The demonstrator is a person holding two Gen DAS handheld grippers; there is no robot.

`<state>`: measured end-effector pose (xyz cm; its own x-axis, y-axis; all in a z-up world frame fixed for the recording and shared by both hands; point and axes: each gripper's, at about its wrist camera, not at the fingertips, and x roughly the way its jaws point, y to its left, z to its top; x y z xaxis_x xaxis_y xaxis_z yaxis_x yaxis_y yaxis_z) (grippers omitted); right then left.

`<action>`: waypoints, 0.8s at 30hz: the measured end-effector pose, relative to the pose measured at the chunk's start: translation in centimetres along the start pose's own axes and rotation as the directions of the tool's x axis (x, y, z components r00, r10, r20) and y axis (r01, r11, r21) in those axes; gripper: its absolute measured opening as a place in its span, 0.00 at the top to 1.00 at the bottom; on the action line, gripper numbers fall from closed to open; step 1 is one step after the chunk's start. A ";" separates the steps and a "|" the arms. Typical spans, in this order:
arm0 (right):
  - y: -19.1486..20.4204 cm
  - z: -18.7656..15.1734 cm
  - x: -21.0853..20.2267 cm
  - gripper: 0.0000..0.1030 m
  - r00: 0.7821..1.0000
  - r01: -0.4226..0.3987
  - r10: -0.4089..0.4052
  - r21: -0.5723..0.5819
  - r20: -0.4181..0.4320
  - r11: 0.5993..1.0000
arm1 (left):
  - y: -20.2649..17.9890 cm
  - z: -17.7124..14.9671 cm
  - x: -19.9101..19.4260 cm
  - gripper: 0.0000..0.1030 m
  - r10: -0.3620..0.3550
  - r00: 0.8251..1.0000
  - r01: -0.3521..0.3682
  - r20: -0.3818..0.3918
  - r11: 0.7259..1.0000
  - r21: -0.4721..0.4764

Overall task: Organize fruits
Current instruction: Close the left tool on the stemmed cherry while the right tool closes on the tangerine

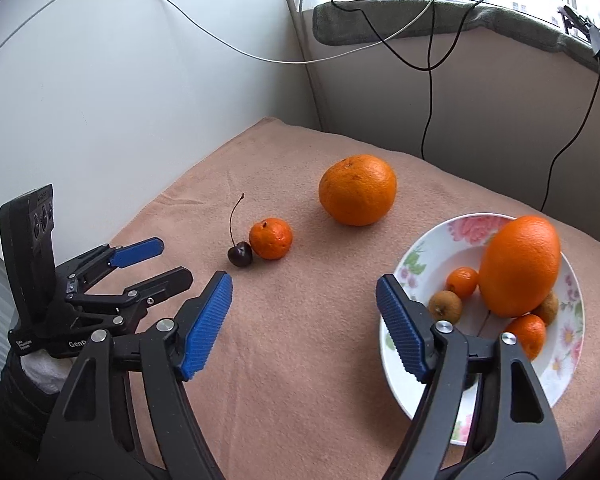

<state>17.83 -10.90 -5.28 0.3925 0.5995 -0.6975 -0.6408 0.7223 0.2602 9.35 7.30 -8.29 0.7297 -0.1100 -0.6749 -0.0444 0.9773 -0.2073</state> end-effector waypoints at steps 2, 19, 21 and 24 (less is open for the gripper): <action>0.3 0.3 1.1 0.32 1.000 -0.022 0.022 0.014 -0.018 1.000 | 0.0 0.0 0.5 0.39 -0.022 1.000 0.022 -0.011 1.000 0.003; 0.4 2.3 8.5 0.48 0.986 -0.112 0.131 0.180 -0.099 0.977 | 0.0 1.2 4.4 0.64 -0.088 0.991 0.090 -0.100 0.996 0.010; 0.4 2.5 9.0 0.48 0.986 -0.112 0.133 0.184 -0.103 0.976 | 0.0 1.1 4.8 0.65 -0.095 0.989 0.096 -0.110 0.995 0.009; 0.3 2.6 9.6 0.48 0.985 -0.114 0.137 0.192 -0.108 0.975 | 0.2 1.1 5.3 0.66 -0.090 0.989 0.091 -0.118 0.996 -0.001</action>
<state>23.15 -4.02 -10.16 0.2274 0.6518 -0.7235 -0.5423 0.7019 0.4618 13.95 7.10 -11.10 0.6451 -0.2185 -0.7321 0.0214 0.9630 -0.2686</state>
